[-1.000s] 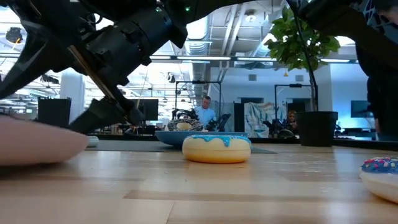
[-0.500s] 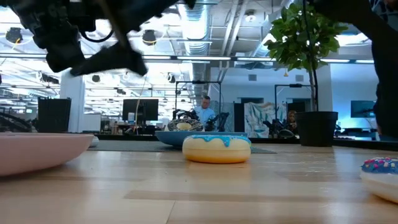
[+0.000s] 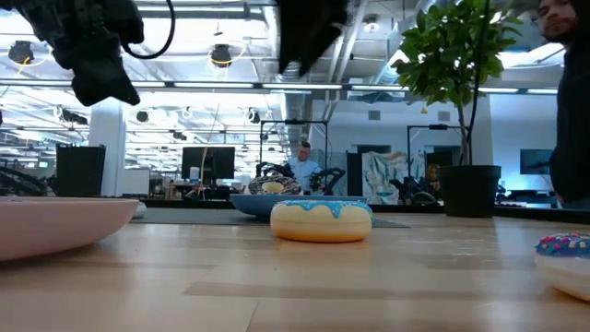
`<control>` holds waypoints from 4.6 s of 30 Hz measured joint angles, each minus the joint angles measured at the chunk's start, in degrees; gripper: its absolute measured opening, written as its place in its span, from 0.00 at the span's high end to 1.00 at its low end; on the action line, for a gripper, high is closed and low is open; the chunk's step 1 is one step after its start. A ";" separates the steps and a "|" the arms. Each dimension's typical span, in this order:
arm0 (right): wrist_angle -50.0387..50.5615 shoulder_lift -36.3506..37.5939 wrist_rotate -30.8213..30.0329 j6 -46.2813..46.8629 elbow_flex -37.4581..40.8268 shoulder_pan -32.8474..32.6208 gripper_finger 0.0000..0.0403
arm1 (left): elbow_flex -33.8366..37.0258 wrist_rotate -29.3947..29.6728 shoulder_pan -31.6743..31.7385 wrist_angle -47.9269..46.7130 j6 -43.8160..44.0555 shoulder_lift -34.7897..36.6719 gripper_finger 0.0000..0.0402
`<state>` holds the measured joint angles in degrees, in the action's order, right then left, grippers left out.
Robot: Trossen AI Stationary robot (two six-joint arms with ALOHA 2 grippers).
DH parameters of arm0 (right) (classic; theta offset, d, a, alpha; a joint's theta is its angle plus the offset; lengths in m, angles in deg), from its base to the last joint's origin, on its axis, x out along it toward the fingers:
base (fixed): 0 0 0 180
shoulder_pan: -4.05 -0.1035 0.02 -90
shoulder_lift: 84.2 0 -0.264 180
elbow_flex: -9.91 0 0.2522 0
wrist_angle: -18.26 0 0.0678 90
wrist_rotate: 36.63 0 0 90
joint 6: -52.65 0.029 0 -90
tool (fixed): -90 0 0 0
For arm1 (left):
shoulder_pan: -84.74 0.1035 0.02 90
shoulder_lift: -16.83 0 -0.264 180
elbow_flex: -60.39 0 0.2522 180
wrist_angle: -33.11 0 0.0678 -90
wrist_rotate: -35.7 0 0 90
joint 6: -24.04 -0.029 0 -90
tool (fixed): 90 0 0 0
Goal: Pick & Place donuts
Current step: Put the small blue donut on the pink plate
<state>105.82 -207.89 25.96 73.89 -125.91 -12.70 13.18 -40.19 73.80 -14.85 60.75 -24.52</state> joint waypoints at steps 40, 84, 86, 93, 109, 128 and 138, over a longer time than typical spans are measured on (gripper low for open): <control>-26.07 54.66 -0.42 28.37 72.37 -9.25 0.12 | -2.80 17.65 7.14 4.92 10.31 -18.34 0.41; -28.00 46.87 10.88 41.84 72.35 -2.61 0.16 | -12.74 -8.77 20.96 -8.34 2.69 -42.07 0.22; -27.98 46.87 10.88 41.84 72.35 -2.61 0.17 | -12.74 -8.77 20.96 -8.41 2.78 -42.07 0.18; -28.00 46.87 10.88 41.81 72.35 -2.61 0.17 | -11.81 -9.73 20.56 -10.99 4.85 -42.07 0.12; -28.00 46.87 10.92 41.79 72.35 -2.61 0.18 | -8.46 -13.88 20.52 -7.94 6.79 -42.07 0.12; -28.02 46.87 10.97 41.81 72.33 -2.61 0.18 | -8.76 -13.42 19.53 -7.27 6.47 -46.92 0.20; -28.02 46.87 11.03 41.81 72.33 -2.61 0.18 | -10.31 -12.95 19.19 -7.46 6.44 -47.25 0.32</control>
<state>77.80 -161.02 36.99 115.70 -53.59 -15.30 2.87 -53.13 92.99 -22.31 67.19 -71.77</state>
